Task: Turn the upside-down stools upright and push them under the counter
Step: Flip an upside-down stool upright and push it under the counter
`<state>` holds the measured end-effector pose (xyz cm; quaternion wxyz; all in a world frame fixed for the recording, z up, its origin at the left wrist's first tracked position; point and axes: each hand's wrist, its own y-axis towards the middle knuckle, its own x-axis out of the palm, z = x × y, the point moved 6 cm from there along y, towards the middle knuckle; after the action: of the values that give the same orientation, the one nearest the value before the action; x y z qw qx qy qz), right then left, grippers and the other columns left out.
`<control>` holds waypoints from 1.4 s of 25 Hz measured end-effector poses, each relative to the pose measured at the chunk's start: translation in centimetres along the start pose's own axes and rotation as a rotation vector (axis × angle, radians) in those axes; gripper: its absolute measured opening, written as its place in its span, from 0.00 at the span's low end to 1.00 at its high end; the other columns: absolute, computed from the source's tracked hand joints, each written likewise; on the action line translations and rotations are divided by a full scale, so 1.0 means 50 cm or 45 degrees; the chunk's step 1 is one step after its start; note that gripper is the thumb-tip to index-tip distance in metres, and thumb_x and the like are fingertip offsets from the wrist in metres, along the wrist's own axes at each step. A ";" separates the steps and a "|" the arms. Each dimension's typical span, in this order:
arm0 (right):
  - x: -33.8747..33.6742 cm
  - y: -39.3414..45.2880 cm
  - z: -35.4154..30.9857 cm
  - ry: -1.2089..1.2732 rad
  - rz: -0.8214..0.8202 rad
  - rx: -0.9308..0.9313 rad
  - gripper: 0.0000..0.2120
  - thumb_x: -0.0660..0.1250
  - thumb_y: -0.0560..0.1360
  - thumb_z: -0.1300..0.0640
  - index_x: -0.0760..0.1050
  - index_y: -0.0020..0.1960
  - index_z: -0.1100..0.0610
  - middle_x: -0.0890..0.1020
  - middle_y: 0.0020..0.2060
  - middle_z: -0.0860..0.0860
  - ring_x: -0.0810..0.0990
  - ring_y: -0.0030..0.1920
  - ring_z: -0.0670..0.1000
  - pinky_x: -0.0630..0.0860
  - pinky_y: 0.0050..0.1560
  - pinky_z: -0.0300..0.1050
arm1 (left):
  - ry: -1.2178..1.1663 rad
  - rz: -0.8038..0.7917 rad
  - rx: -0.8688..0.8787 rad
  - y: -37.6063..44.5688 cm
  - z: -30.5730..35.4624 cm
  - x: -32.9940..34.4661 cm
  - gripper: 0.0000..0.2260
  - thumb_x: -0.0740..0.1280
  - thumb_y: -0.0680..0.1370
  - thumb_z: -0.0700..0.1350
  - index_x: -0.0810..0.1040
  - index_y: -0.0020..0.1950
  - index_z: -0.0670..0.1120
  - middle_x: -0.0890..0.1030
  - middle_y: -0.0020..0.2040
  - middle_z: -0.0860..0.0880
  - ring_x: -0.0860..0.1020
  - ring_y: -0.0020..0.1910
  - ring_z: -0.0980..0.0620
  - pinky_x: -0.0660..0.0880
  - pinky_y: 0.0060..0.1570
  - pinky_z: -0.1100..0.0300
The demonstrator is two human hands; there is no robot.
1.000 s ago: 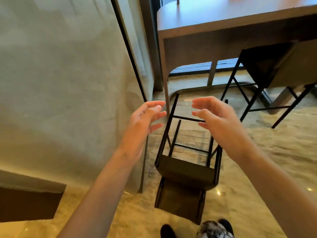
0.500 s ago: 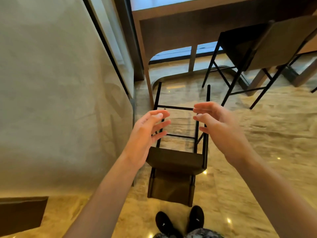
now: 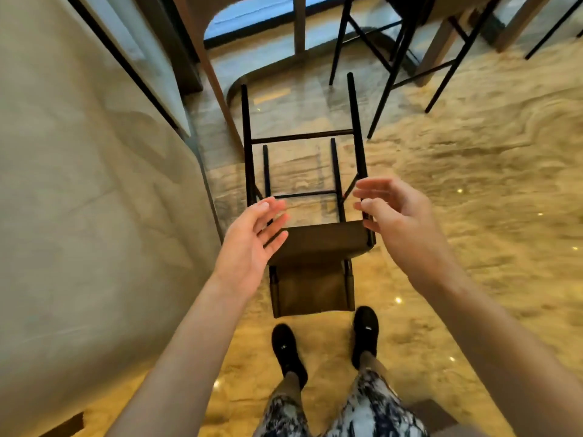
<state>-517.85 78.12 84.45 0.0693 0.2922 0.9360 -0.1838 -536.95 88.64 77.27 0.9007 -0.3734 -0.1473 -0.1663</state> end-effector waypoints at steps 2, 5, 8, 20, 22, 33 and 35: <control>0.018 -0.009 0.076 0.026 0.090 0.091 0.11 0.63 0.78 0.58 0.78 0.56 0.46 0.83 0.51 0.43 0.81 0.55 0.42 0.77 0.61 0.50 | 0.020 0.039 -0.091 0.047 -0.051 -0.058 0.08 0.65 0.81 0.46 0.83 0.54 0.50 0.85 0.58 0.49 0.84 0.57 0.52 0.76 0.54 0.54; 0.030 -0.027 0.203 0.054 0.187 0.239 0.11 0.64 0.78 0.58 0.79 0.56 0.46 0.84 0.51 0.44 0.82 0.55 0.43 0.78 0.60 0.50 | -0.058 0.142 -0.264 0.101 -0.157 -0.138 0.07 0.67 0.80 0.45 0.81 0.57 0.48 0.86 0.56 0.49 0.85 0.54 0.51 0.77 0.53 0.54; 0.030 -0.029 0.353 0.016 0.247 0.389 0.10 0.65 0.78 0.59 0.79 0.55 0.47 0.83 0.51 0.45 0.82 0.54 0.45 0.79 0.57 0.50 | -0.224 0.287 -0.458 0.153 -0.289 -0.222 0.08 0.70 0.78 0.44 0.80 0.57 0.47 0.86 0.54 0.48 0.85 0.52 0.50 0.79 0.49 0.55; 0.079 0.124 0.957 -0.157 0.234 0.868 0.11 0.64 0.78 0.63 0.78 0.57 0.53 0.83 0.52 0.49 0.81 0.55 0.52 0.78 0.59 0.54 | -0.024 0.477 -0.677 0.444 -0.694 -0.431 0.12 0.70 0.78 0.45 0.79 0.61 0.46 0.83 0.57 0.49 0.80 0.59 0.50 0.76 0.54 0.55; 0.103 0.152 1.049 -0.216 0.196 0.924 0.11 0.64 0.77 0.65 0.78 0.56 0.53 0.83 0.50 0.50 0.81 0.54 0.52 0.78 0.58 0.52 | 0.110 0.481 -0.695 0.489 -0.754 -0.461 0.09 0.69 0.79 0.46 0.78 0.59 0.48 0.81 0.58 0.49 0.79 0.59 0.50 0.74 0.56 0.54; 0.194 0.232 1.545 -0.803 -0.134 1.109 0.20 0.68 0.76 0.51 0.72 0.65 0.57 0.82 0.55 0.58 0.79 0.55 0.61 0.76 0.50 0.52 | 0.658 0.865 -0.656 0.700 -1.077 -0.711 0.19 0.66 0.81 0.48 0.73 0.69 0.44 0.78 0.60 0.45 0.76 0.57 0.47 0.71 0.54 0.54; 0.196 0.250 1.606 -0.803 -0.064 1.101 0.23 0.68 0.76 0.47 0.70 0.65 0.58 0.81 0.56 0.60 0.79 0.55 0.62 0.76 0.52 0.55 | 0.781 0.903 -0.620 0.732 -1.109 -0.752 0.22 0.67 0.80 0.49 0.69 0.72 0.45 0.74 0.69 0.43 0.73 0.66 0.43 0.69 0.56 0.53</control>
<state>-516.93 61.91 4.23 0.2162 0.2023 0.7154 -0.6329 -548.04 80.16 2.20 0.7906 -0.5328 0.3011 0.0176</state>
